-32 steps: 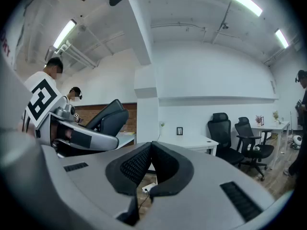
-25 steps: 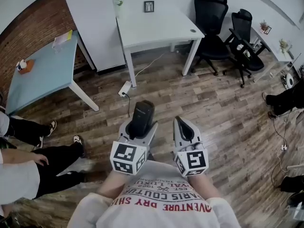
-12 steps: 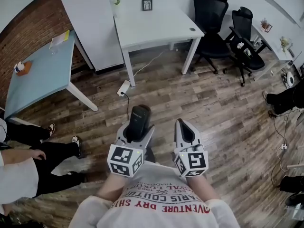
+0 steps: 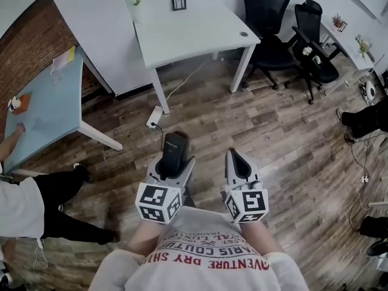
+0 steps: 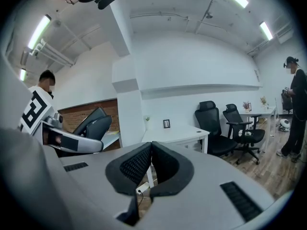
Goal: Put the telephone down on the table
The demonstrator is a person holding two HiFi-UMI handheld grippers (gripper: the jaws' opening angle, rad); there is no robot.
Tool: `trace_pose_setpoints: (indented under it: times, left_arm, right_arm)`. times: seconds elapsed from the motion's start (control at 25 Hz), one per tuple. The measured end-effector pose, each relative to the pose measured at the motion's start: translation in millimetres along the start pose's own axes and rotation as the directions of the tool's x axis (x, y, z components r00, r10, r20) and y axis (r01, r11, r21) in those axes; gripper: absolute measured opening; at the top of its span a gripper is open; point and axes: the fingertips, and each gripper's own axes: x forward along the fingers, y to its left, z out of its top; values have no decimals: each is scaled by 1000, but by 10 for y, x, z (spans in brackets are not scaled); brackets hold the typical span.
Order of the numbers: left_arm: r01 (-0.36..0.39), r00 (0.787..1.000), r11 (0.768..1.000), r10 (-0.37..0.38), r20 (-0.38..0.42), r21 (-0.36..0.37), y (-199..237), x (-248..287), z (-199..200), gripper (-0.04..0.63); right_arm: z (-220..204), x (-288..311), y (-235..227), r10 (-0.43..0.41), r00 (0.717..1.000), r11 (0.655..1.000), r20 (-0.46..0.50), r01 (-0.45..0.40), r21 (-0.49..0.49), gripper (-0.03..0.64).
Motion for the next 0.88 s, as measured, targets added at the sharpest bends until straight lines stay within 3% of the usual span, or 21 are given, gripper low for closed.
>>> trace_pose_setpoints:
  times: [0.52, 0.88]
  left_arm:
    - [106, 994, 994, -105, -25, 36, 1434, 1394, 1094, 281]
    - [134, 990, 990, -131, -54, 40, 2021, 2029, 1403, 281]
  right_arm:
    - [459, 1986, -203, -101, 995, 995, -19, 101, 7, 25]
    - [586, 2908, -338, -97, 995, 995, -38, 97, -11, 25]
